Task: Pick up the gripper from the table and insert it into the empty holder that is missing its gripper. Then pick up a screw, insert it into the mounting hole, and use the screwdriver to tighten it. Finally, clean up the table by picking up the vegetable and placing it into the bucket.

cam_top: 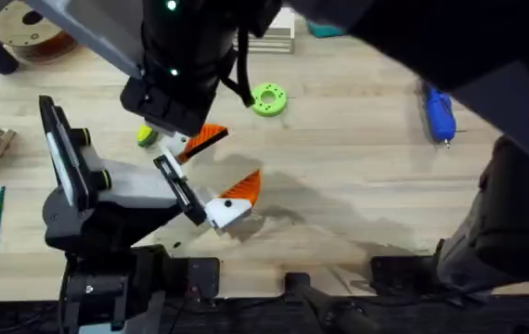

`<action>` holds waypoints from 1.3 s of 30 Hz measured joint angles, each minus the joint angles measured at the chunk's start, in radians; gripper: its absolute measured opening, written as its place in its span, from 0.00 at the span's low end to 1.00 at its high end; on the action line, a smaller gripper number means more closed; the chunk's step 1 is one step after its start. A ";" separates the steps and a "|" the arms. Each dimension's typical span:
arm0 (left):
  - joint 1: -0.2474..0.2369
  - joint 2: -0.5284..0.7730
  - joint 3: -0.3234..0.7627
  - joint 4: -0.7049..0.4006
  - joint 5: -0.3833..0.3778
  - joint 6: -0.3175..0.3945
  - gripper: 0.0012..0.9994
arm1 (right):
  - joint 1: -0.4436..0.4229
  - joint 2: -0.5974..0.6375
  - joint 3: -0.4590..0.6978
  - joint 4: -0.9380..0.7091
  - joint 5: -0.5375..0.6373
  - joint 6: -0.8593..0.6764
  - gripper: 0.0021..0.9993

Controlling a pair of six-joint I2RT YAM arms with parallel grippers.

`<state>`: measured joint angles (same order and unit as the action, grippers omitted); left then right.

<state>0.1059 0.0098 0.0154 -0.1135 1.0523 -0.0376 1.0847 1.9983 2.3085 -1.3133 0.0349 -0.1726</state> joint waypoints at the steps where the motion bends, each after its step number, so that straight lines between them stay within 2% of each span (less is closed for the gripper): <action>1: 0.000 0.000 0.000 0.000 0.000 0.000 0.99 | 0.000 0.005 0.000 0.000 0.000 0.000 0.00; 25: 0.000 0.000 0.000 0.000 0.000 0.000 0.99 | 0.014 0.081 0.000 0.009 -0.002 0.000 0.00; 39: 0.000 0.000 0.000 0.000 0.000 0.000 0.99 | 0.015 0.083 0.000 0.017 -0.003 0.000 0.00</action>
<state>0.1059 0.0101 0.0154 -0.1135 1.0523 -0.0379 1.0993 2.0815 2.3085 -1.2963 0.0322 -0.1727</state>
